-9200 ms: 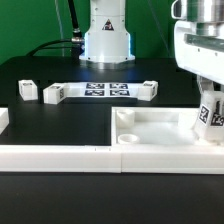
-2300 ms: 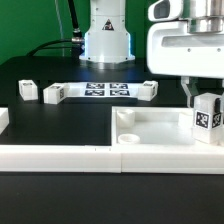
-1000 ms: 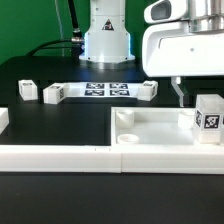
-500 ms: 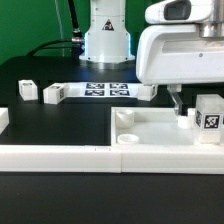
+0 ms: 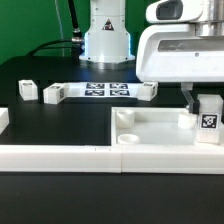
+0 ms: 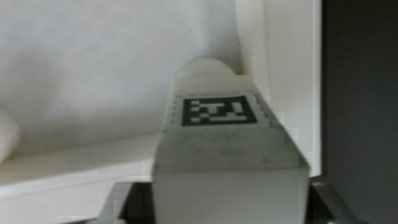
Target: Assemble square table
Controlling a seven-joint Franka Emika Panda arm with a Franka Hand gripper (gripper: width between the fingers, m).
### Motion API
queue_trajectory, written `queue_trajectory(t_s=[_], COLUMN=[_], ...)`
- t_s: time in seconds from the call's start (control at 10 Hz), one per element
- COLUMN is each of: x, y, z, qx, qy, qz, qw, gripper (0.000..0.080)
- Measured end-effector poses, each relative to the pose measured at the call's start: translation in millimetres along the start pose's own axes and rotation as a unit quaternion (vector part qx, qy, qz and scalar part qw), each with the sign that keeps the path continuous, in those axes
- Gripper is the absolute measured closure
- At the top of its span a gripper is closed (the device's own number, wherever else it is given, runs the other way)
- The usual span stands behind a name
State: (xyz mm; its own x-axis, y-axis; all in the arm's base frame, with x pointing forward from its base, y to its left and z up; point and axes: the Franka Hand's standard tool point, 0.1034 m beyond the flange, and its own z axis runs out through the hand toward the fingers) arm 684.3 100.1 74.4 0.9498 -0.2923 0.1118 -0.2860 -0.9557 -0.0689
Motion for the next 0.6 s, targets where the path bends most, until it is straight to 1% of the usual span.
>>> queue_trajectory(t_s=[0.1, 0.3, 0.4, 0.5, 0.6], x=[0.0, -0.5, -2.1, -3.9, -4.7], y=[0.9, 3.9, 5.0, 7.0, 8.4], z=[0.6, 0.4, 0.3, 0.7, 0.9], qx=[-0.001, -0.011, -0.009, -0.001, 0.01], qy=[0.0, -0.005, -0.013, -0.029, -0.05], qz=[0.045, 0.218, 0.318, 0.438, 0.52], qw=[0.999, 0.976, 0.948, 0.899, 0.853], gripper=[0.0511, 0.0511, 0.0511, 0.0511, 0.0509])
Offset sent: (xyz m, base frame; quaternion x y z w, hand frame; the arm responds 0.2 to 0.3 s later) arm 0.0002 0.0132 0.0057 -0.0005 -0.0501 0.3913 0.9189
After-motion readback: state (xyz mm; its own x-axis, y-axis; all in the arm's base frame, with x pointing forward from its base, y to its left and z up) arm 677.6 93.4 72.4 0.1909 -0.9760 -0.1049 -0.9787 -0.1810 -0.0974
